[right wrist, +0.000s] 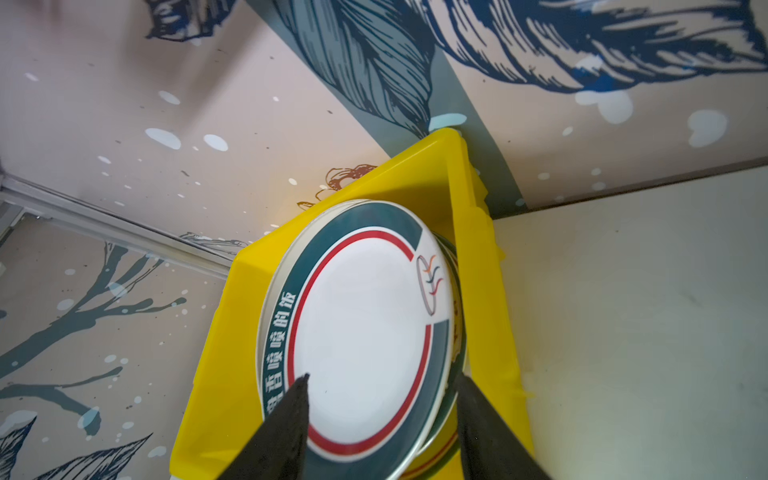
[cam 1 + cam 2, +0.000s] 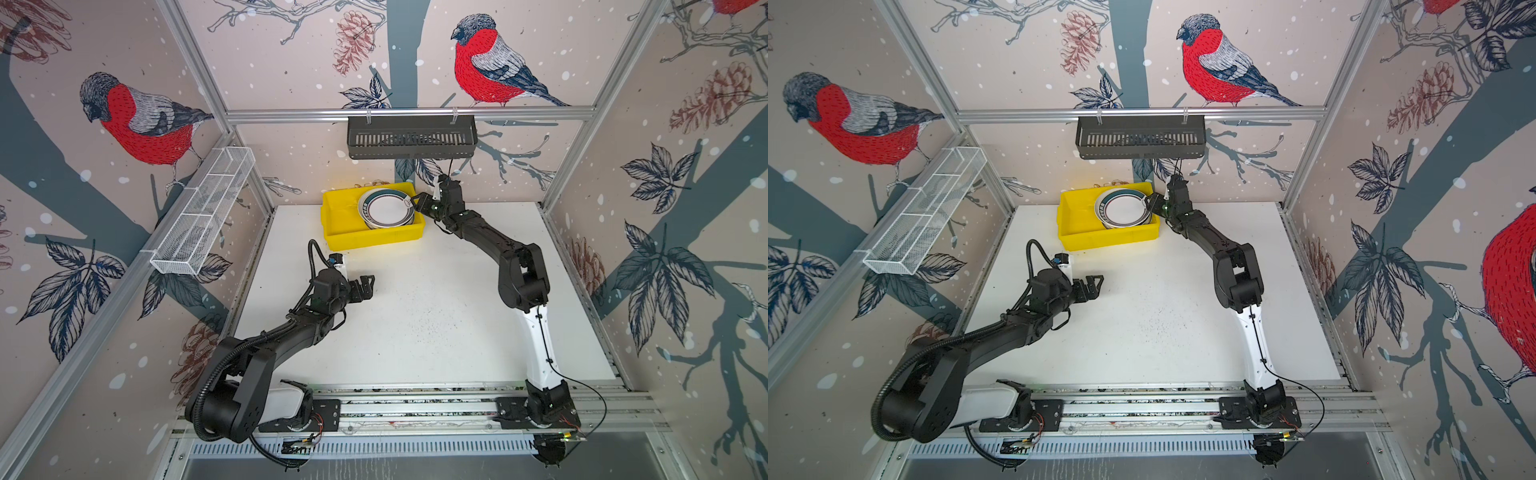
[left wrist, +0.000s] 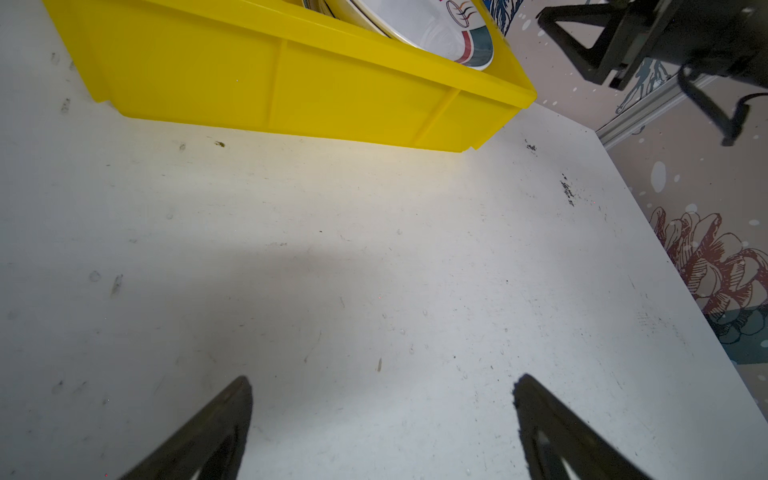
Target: Place the plates into the plastic bin on the countertop
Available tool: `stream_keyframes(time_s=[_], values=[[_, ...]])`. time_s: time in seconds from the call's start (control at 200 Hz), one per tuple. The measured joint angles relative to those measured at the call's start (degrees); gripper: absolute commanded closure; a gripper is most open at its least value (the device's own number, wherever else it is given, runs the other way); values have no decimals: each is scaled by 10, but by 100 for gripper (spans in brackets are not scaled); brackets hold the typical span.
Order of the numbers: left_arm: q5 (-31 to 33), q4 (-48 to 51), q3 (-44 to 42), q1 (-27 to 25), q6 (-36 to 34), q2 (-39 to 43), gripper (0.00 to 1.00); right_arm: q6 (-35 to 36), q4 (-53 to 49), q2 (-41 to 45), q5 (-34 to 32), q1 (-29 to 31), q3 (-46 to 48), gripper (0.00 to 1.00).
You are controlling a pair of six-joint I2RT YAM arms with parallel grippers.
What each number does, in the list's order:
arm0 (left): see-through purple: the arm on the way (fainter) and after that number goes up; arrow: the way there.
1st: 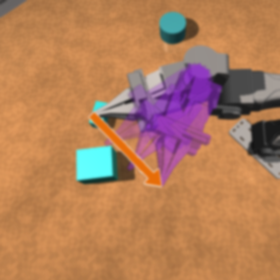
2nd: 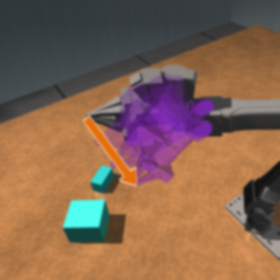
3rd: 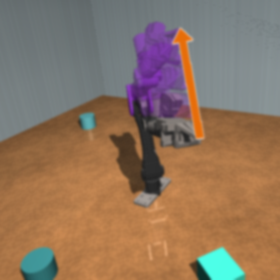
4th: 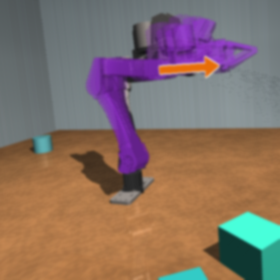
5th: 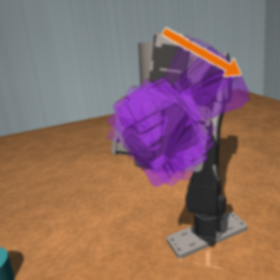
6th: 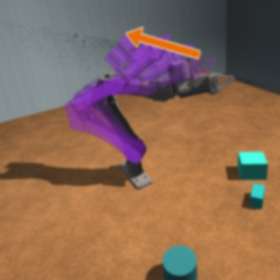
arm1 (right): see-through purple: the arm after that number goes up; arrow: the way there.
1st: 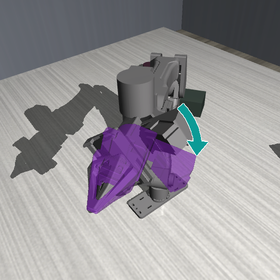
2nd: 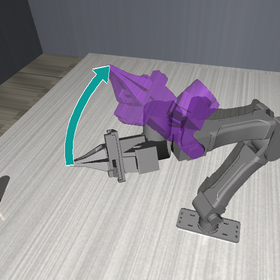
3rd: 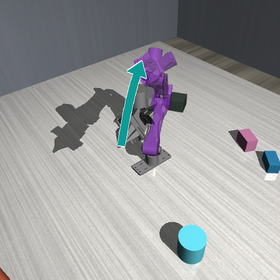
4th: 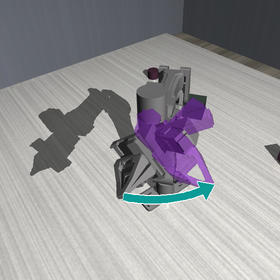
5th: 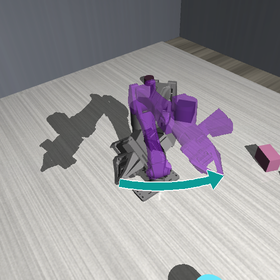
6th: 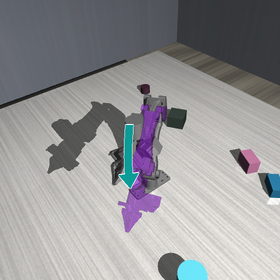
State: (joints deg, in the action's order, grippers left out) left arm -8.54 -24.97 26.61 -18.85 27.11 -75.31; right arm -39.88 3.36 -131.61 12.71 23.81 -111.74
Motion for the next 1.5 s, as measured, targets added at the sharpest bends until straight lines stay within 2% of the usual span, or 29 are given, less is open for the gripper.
stream_keyframes(time_s=[0.38, 0.57, 0.725, 0.931, 1.021, 1.116, 1.301, 1.501], values=[[2, -9, -10, 0, 1, 14, 3, 89, 81, 340, -127, 18, 345, 35], [21, -15, -21, 0, 1, 17, 3, 126, 145, 535, -244, 14, 563, 26], [59, -17, -31, 0, -6, 51, 3, 156, 190, 650, -342, 7, 714, 15], [186, -32, -47, 18, -54, 140, 3, 156, 224, 755, -491, -4, 859, 9], [252, -86, -80, 32, -93, 176, 3, 145, 241, 789, -534, -14, 920, 8], [299, -127, -118, 59, -131, 178, 3, 124, 230, 805, -552, -32, 938, 8], [358, -212, -135, 92, -187, 99, 3, 116, 222, 796, -562, -45, 951, 7], [354, -329, -126, 124, -242, -56, 3, 121, 226, 797, -582, -47, 971, 6]])
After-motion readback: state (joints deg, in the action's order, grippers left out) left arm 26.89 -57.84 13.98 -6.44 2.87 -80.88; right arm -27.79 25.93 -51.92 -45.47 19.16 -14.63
